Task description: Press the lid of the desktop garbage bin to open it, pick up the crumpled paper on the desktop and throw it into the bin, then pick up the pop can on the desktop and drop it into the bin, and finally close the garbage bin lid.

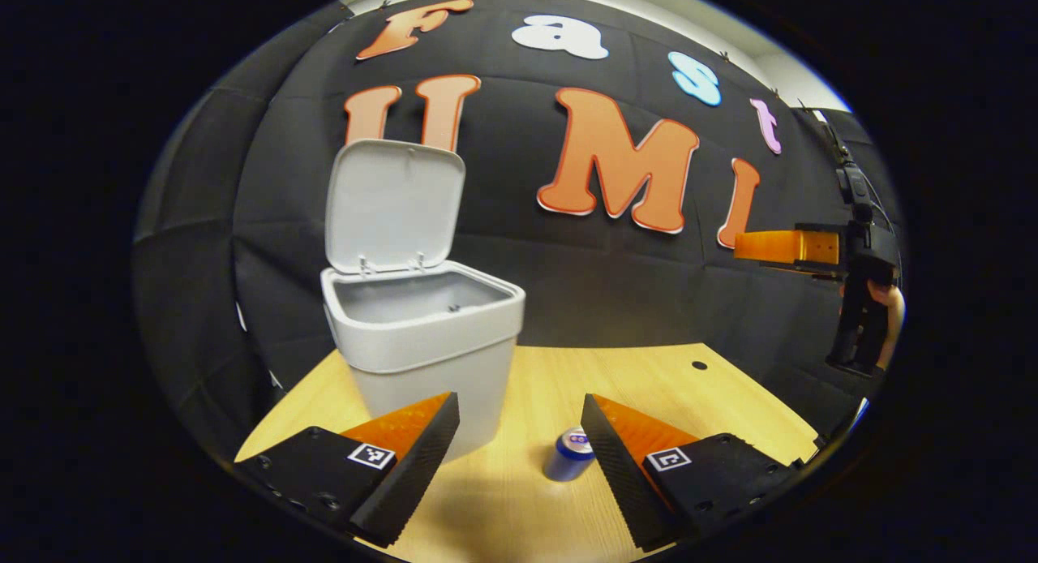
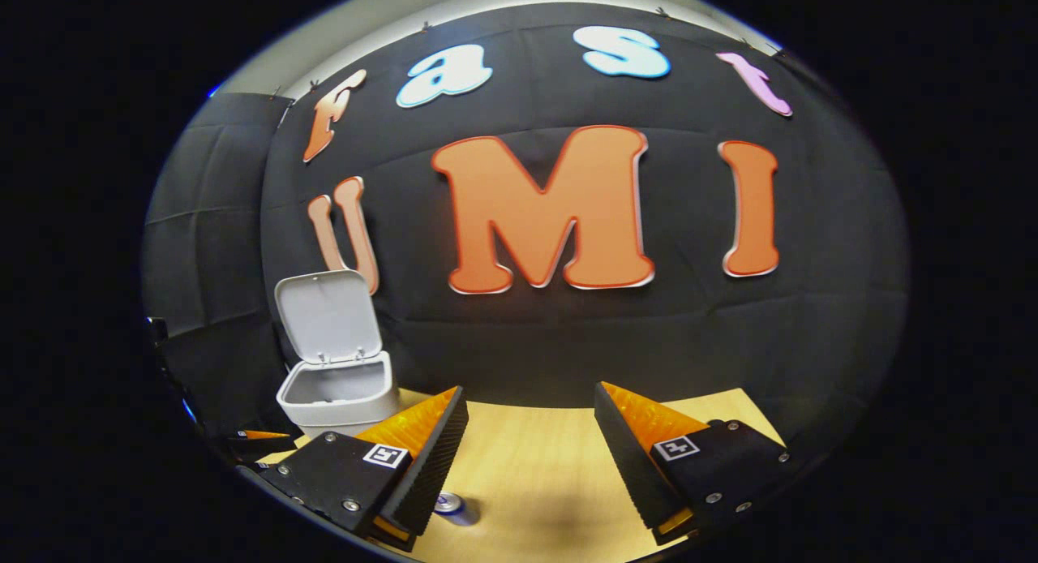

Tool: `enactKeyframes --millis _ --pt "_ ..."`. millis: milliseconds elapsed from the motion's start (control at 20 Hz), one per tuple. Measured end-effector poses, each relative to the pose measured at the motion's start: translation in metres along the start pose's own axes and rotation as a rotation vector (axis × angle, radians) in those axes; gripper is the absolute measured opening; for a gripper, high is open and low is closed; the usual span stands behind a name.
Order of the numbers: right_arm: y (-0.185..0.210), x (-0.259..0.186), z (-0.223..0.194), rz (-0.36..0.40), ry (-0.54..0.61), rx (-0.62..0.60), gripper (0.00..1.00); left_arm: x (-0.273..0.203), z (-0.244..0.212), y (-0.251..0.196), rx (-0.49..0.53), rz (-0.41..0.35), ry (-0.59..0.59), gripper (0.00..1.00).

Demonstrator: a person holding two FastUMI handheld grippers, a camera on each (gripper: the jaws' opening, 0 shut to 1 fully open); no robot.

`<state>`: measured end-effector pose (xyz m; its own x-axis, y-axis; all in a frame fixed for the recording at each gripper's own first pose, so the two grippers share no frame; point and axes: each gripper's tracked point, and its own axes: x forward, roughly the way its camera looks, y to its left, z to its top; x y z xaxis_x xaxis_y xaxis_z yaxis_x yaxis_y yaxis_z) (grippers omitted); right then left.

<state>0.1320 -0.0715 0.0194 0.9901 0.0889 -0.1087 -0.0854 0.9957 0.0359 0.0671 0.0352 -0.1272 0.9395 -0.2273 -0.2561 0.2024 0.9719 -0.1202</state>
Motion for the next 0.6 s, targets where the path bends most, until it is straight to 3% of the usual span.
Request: enactKeyframes --millis 250,450,600 --pt "-0.055 -0.02 -0.027 -0.065 0.038 0.048 0.94 0.042 -0.055 -0.06 0.055 -0.09 0.1 0.96" --pt "-0.077 -0.024 -0.039 -0.084 0.064 0.037 0.94 0.074 -0.107 -0.078 0.07 -0.087 0.261 0.98" --pt "-0.088 -0.023 -0.043 -0.09 0.074 0.023 0.94 0.083 -0.119 -0.077 0.079 -0.075 0.29 0.99"
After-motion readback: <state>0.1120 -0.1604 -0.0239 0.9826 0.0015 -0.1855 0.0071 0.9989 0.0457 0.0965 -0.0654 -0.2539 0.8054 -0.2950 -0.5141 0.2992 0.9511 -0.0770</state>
